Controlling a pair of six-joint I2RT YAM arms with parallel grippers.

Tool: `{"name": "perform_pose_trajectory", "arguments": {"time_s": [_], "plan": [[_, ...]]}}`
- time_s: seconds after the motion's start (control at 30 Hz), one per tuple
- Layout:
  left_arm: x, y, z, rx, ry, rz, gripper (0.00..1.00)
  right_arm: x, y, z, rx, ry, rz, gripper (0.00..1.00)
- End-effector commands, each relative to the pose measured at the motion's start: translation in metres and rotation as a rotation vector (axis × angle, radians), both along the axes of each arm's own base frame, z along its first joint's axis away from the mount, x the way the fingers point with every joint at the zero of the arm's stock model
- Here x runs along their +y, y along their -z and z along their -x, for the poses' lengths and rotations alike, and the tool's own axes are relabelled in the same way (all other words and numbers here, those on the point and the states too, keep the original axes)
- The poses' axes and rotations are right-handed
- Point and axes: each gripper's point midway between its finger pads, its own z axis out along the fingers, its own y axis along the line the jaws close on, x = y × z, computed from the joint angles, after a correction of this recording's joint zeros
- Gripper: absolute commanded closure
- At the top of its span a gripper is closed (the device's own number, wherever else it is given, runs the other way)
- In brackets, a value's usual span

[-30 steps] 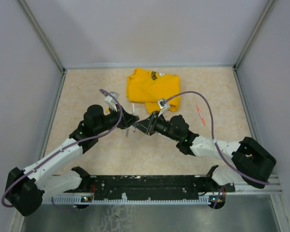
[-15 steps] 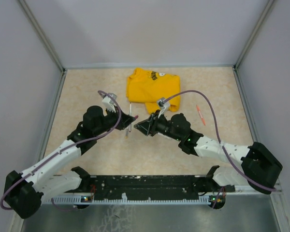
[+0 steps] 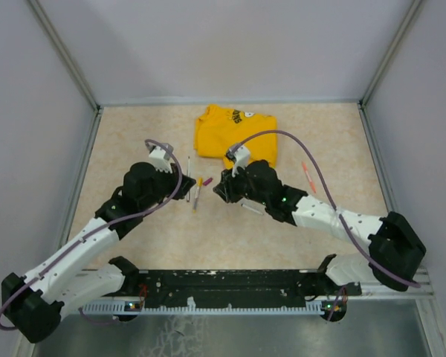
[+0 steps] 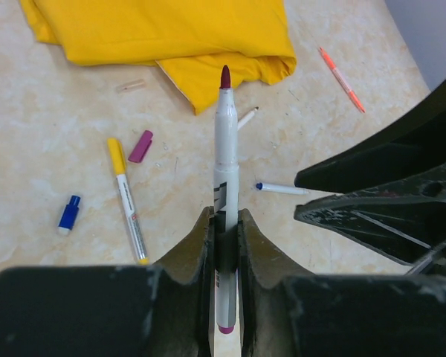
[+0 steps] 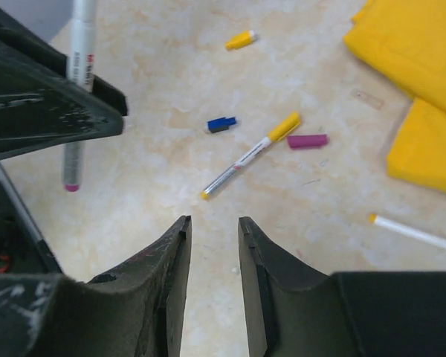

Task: Insert the pens into the pen caps
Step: Pick up the pen from the center of the board, then move the pen cap to the center of the board.

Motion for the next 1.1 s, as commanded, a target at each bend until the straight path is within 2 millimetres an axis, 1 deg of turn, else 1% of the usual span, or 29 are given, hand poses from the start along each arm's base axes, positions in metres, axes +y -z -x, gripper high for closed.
{"name": "perform_pose_trajectory", "arguments": {"time_s": [0.0,0.03,0.07,0.13,0.23,0.27,0.3,0.33,0.37,0.5,0.57,0.63,0.77,0.93,0.97,1.07], "plan": [[0.02,-0.016,-0.007,-0.036,-0.07,-0.061,1.0,-0.004,0.001,-0.026,-0.079,-0.056,0.191,0.65],[0.022,-0.016,-0.007,-0.033,-0.075,-0.066,1.0,-0.005,0.006,-0.029,-0.046,-0.095,0.216,0.62],[0.024,-0.015,-0.007,-0.027,-0.079,-0.074,1.0,-0.007,0.008,-0.037,-0.009,-0.118,0.226,0.62],[0.026,-0.015,-0.007,-0.023,-0.084,-0.082,1.0,-0.006,0.014,-0.048,0.027,-0.164,0.246,0.61],[0.028,-0.015,-0.005,-0.018,-0.084,-0.087,1.0,-0.001,0.026,-0.062,-0.007,-0.205,0.304,0.58],[0.029,-0.016,-0.005,-0.018,-0.085,-0.086,1.0,0.003,0.024,-0.068,-0.027,-0.224,0.319,0.57],[0.029,-0.017,-0.004,-0.017,-0.085,-0.086,1.0,0.006,0.028,-0.071,-0.034,-0.246,0.341,0.57],[0.029,-0.016,-0.004,-0.015,-0.083,-0.087,1.0,0.008,0.041,-0.073,-0.021,-0.272,0.374,0.56],[0.03,-0.016,-0.003,-0.013,-0.081,-0.089,1.0,0.012,0.042,-0.078,-0.032,-0.29,0.391,0.56],[0.031,-0.014,0.0,-0.005,-0.076,-0.093,1.0,0.021,0.061,-0.092,-0.047,-0.361,0.47,0.53],[0.032,-0.014,0.001,-0.004,-0.08,-0.091,1.0,0.023,0.071,-0.098,-0.053,-0.39,0.508,0.49],[0.033,-0.015,0.002,-0.006,-0.085,-0.086,1.0,0.027,0.08,-0.102,-0.057,-0.428,0.533,0.47],[0.035,-0.017,0.004,-0.006,-0.092,-0.078,1.0,0.041,0.09,-0.106,-0.074,-0.516,0.538,0.44],[0.04,-0.015,0.009,0.003,-0.103,-0.083,1.0,0.055,0.097,-0.111,-0.092,-0.592,0.524,0.43],[0.041,-0.014,0.01,0.005,-0.107,-0.087,1.0,0.057,0.103,-0.111,-0.087,-0.608,0.529,0.43],[0.047,-0.014,0.012,0.005,-0.125,-0.092,1.0,0.062,0.109,-0.115,-0.094,-0.637,0.536,0.43]]}}
